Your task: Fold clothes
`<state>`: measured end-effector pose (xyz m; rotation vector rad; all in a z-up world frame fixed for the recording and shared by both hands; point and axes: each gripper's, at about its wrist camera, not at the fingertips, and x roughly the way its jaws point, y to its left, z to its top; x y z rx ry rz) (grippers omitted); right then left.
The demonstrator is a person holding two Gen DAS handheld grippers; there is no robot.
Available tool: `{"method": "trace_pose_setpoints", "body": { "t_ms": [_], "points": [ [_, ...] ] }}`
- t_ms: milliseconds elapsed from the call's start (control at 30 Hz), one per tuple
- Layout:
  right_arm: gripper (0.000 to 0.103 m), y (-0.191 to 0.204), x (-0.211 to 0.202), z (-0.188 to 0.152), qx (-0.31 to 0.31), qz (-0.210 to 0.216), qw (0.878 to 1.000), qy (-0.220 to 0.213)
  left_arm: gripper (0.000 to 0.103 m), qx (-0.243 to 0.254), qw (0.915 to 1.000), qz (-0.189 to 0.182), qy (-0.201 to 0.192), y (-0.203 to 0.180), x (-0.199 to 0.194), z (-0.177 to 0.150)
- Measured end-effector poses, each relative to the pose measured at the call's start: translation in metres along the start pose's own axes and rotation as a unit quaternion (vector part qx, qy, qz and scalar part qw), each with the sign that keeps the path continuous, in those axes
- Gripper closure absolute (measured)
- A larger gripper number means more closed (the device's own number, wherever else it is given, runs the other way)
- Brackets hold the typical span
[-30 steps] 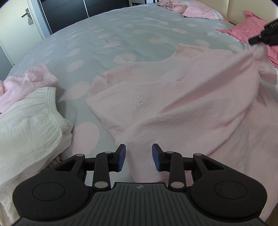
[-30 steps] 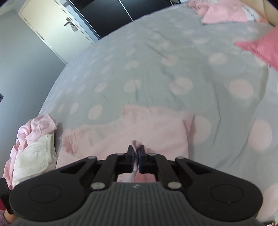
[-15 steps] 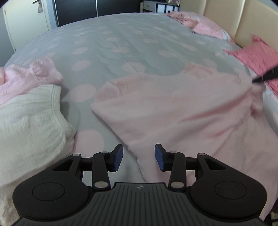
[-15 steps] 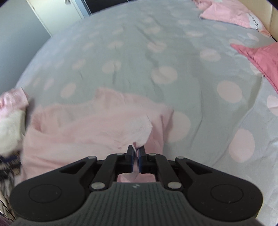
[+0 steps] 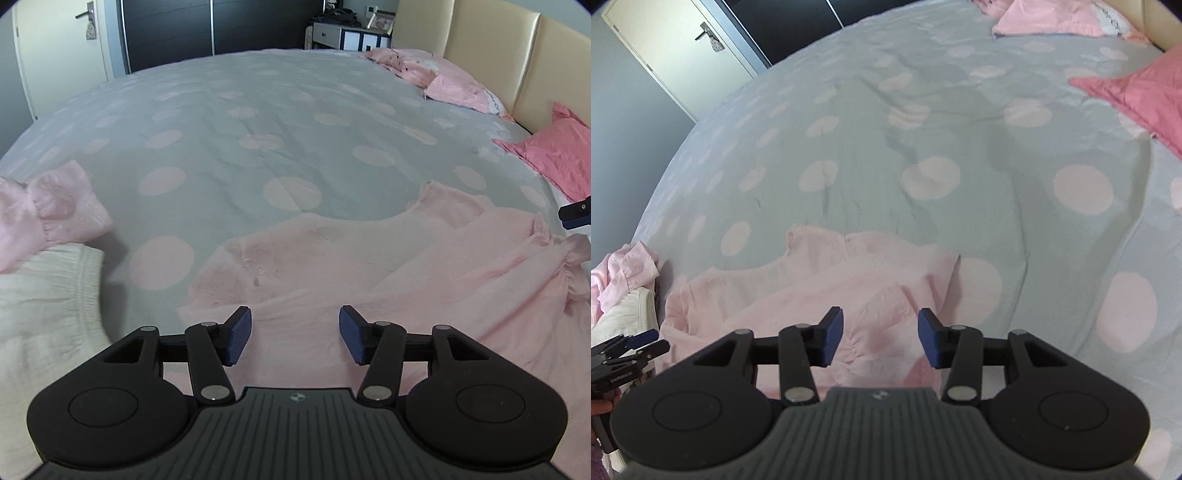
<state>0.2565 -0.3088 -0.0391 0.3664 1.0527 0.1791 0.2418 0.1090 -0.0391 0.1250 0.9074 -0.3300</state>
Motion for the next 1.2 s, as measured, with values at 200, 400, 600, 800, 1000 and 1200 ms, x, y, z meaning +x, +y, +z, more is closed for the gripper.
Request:
{"method": "trace_pose_setpoints", "body": {
  "t_ms": [200, 400, 600, 800, 1000, 1200],
  "points": [
    [0.101, 0.009, 0.018, -0.004, -0.023, -0.005, 1.000, 0.011, 0.088, 0.011, 0.9996, 0.002, 0.025, -0.009, 0.017, -0.004],
    [0.103, 0.022, 0.017, 0.000, -0.046, -0.009, 0.999, -0.016, 0.101, -0.023, 0.9991, 0.028, -0.020, -0.010, 0.009, 0.001],
    [0.099, 0.034, 0.017, 0.003, -0.068, -0.014, 0.997, -0.042, 0.100, -0.045, 0.9976, 0.050, -0.019, 0.000, 0.014, 0.003],
    [0.096, 0.055, 0.018, -0.013, -0.109, 0.006, 0.994, -0.017, 0.091, -0.042, 0.9975, 0.054, -0.015, 0.006, 0.014, 0.000],
    [0.074, 0.058, 0.005, -0.028, -0.144, -0.007, 0.989, -0.017, 0.067, -0.045, 0.9978, 0.038, -0.030, 0.010, -0.024, -0.001],
    [0.073, 0.049, -0.016, -0.041, -0.148, -0.015, 0.988, -0.029, 0.061, -0.016, 0.9994, 0.019, -0.025, 0.010, -0.059, -0.033]
  ]
}}
